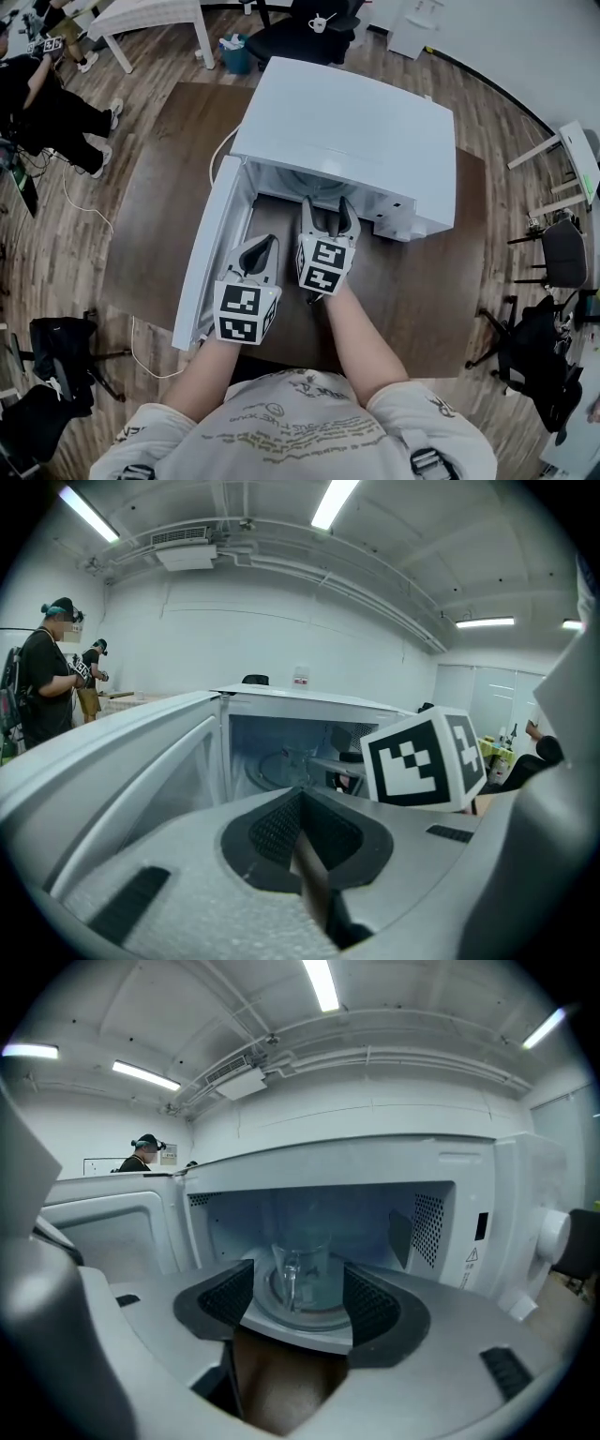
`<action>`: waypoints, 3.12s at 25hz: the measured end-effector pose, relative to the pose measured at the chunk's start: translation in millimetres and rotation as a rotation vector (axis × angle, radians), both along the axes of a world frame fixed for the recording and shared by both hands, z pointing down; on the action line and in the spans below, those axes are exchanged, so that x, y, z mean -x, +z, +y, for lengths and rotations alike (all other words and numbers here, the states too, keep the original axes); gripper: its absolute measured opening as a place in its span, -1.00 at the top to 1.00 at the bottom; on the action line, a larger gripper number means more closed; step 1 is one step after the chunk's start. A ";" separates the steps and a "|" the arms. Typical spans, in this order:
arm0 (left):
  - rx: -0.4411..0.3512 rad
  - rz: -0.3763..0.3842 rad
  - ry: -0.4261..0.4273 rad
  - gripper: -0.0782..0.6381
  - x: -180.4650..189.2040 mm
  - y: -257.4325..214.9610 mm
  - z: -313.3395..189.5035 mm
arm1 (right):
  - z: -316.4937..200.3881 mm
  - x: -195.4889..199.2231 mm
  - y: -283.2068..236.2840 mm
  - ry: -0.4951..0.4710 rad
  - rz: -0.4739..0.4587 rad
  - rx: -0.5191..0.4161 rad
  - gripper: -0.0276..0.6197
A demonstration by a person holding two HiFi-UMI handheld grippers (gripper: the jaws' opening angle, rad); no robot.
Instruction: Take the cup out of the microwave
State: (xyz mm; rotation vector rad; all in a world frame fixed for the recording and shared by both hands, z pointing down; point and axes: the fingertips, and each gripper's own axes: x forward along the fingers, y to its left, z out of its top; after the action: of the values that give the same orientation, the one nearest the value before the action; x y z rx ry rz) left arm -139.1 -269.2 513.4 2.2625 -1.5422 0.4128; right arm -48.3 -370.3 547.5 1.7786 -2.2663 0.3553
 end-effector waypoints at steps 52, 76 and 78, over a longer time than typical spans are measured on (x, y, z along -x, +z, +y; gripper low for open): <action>0.054 0.018 0.095 0.74 14.8 17.9 3.7 | -96.5 20.8 58.0 0.046 0.066 0.078 -0.24; -0.003 0.027 0.092 0.74 -7.7 -11.1 33.3 | 19.3 -15.3 16.2 -0.002 0.062 0.025 -0.24; -0.008 0.030 0.090 0.74 -11.1 -14.9 37.2 | 36.2 -20.6 8.9 -0.008 0.066 0.017 -0.24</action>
State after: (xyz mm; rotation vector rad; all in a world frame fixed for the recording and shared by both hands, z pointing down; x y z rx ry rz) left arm -128.0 -232.0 498.5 2.3405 -1.4336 0.3957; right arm -27.7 -334.1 556.4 1.7465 -2.2185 0.3088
